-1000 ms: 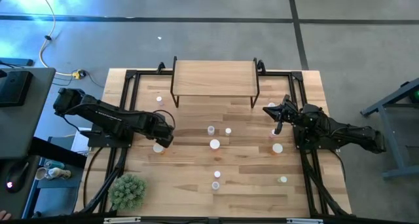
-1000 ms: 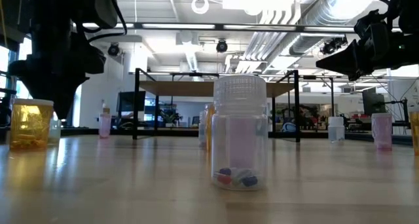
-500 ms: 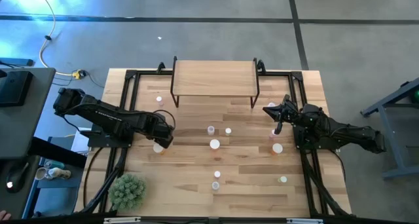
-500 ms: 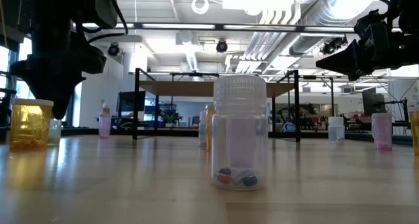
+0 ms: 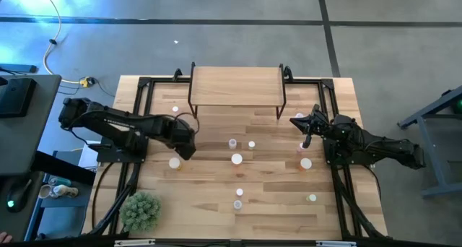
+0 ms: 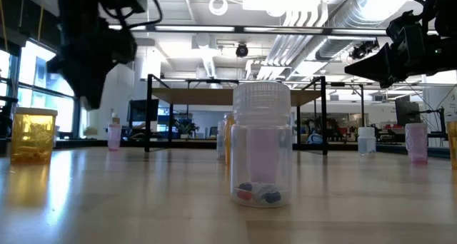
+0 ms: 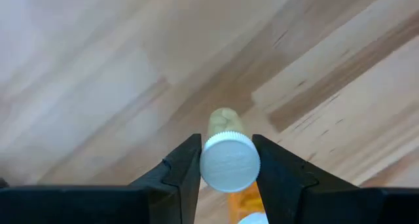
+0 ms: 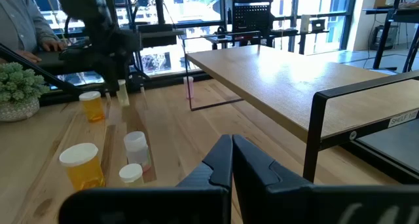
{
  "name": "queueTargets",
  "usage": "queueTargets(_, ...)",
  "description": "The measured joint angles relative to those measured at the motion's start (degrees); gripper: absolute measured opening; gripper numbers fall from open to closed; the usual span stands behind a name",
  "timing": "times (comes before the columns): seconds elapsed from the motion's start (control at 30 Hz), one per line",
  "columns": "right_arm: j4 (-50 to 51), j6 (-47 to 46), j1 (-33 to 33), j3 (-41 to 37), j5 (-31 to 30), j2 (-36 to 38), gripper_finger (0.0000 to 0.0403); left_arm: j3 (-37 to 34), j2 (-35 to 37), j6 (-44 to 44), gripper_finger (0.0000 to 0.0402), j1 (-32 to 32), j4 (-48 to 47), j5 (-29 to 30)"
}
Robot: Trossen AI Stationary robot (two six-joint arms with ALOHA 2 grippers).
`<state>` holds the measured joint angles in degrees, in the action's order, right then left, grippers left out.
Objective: Pick and place medicine bottles onto shelf by color
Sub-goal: Put the left yellow pill bottle on the shelf
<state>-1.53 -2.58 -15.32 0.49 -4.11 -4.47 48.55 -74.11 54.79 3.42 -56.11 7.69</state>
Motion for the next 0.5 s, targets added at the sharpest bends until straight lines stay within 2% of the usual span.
queueTargets(0.5,-0.01,-0.01,-0.01,-0.02,0.01,0.00,0.0002,22.01,0.02,-23.82,0.0117,18.52,-1.95,-2.33)
